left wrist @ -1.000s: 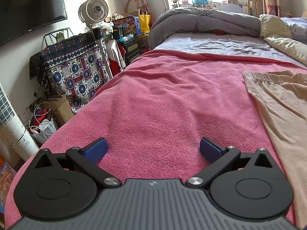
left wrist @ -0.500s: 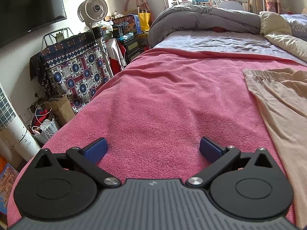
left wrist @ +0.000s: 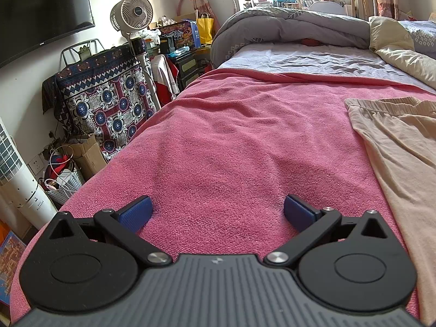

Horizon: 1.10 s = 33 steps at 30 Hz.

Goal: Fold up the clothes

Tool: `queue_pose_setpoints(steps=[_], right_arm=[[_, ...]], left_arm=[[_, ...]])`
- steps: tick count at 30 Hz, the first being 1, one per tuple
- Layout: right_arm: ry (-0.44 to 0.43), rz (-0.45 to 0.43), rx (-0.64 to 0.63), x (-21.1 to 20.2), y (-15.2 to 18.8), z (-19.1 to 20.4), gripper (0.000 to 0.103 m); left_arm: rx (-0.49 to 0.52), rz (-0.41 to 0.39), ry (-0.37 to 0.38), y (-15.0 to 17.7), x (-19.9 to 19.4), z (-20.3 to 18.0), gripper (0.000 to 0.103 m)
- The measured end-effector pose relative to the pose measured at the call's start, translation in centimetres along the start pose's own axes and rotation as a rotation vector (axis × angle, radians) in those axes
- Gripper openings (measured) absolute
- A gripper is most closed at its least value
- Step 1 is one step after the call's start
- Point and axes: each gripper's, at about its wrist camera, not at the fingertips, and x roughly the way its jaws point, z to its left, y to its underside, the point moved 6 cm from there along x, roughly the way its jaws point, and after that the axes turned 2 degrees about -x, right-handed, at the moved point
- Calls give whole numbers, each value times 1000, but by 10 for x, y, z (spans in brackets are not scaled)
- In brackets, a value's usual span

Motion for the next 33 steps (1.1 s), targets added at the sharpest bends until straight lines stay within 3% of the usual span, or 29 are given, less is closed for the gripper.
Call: queue_pose_setpoints(steps=[12,16,19,23,27,33], right_arm=[[82,40,-126,-34,8,-18,103],[53,16,-96,-59,-2,-26,103],[-10,-28,-38,-66,-13,-22,103],[-167,-42,-23,-39,-26,20,103],[-299,-39,-71,19,-49,86,101],[-476,29,124,118,-105,118,93]], left_arm=[[0,0,0,0,1,1,103],[0,0,0,1,1,0,103],[0,0,0,0,1,1,103],[0,0,0,1,1,0,103],[0,0,0,1,0,0,103],[2,-1,-1,1,0,1,103]])
